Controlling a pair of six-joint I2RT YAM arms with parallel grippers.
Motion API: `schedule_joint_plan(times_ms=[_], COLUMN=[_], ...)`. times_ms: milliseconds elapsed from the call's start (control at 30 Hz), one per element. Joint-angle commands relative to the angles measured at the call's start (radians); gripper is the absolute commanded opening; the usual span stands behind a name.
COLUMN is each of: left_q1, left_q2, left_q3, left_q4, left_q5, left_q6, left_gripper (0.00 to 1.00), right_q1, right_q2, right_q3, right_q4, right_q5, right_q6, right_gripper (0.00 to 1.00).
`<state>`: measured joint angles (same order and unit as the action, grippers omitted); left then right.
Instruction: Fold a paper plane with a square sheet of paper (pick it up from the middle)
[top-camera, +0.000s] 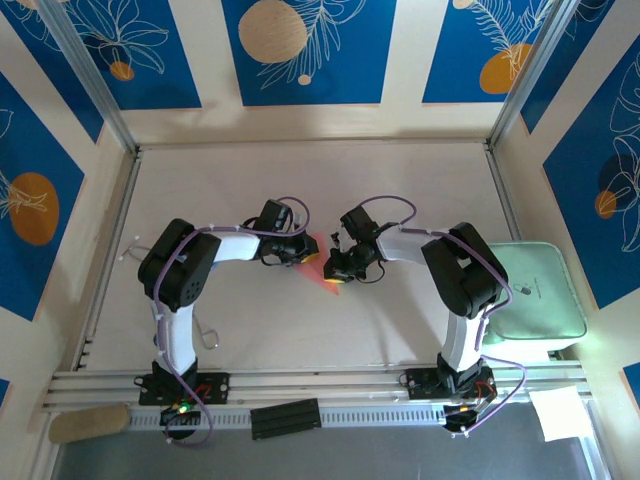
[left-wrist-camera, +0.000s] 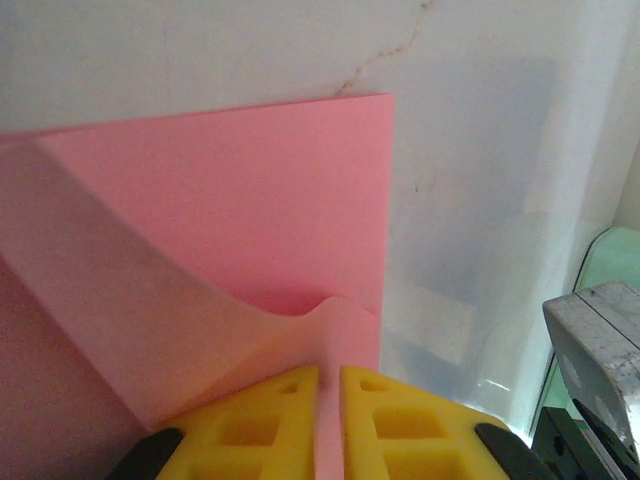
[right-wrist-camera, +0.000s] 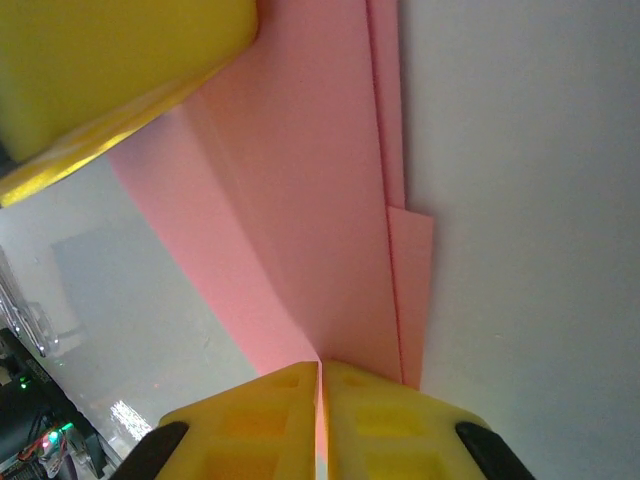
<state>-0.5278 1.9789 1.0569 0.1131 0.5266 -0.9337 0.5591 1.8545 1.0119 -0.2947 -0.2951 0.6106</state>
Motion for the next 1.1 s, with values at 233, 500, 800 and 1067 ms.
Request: schedule_joint_plan(times_ms=[233, 500, 800, 1067], left_q1=[0.002, -0.008, -0.011, 0.033], left_q2=[-0.124, -0.093, -0.021, 0.007], left_q3=[0.015, -0.031, 0.006, 0.034], left_q4=[-0.071, -0.021, -0.064, -0.160], left_q5=[-0.014, 0.025, -0.015, -0.090], left_q6=[0.081, 0.088, 0.132, 0.231], left_gripper=[0.17, 0.16, 0.16, 0.16], right_q1=[0.003, 0.002, 0.002, -0.002], right_q2=[0.043, 0.047, 0.066, 0.083], right_q3=[-0.021, -0.008, 0.003, 0.001], right_q4=[-0.121, -0.147, -0.187, -0.234], right_q5=[0.055, 0.051, 0.059, 0.093], right_q6=[-0.051, -0.068, -0.092, -0.124], right_gripper=[0.11, 0.12, 0.11, 0.11])
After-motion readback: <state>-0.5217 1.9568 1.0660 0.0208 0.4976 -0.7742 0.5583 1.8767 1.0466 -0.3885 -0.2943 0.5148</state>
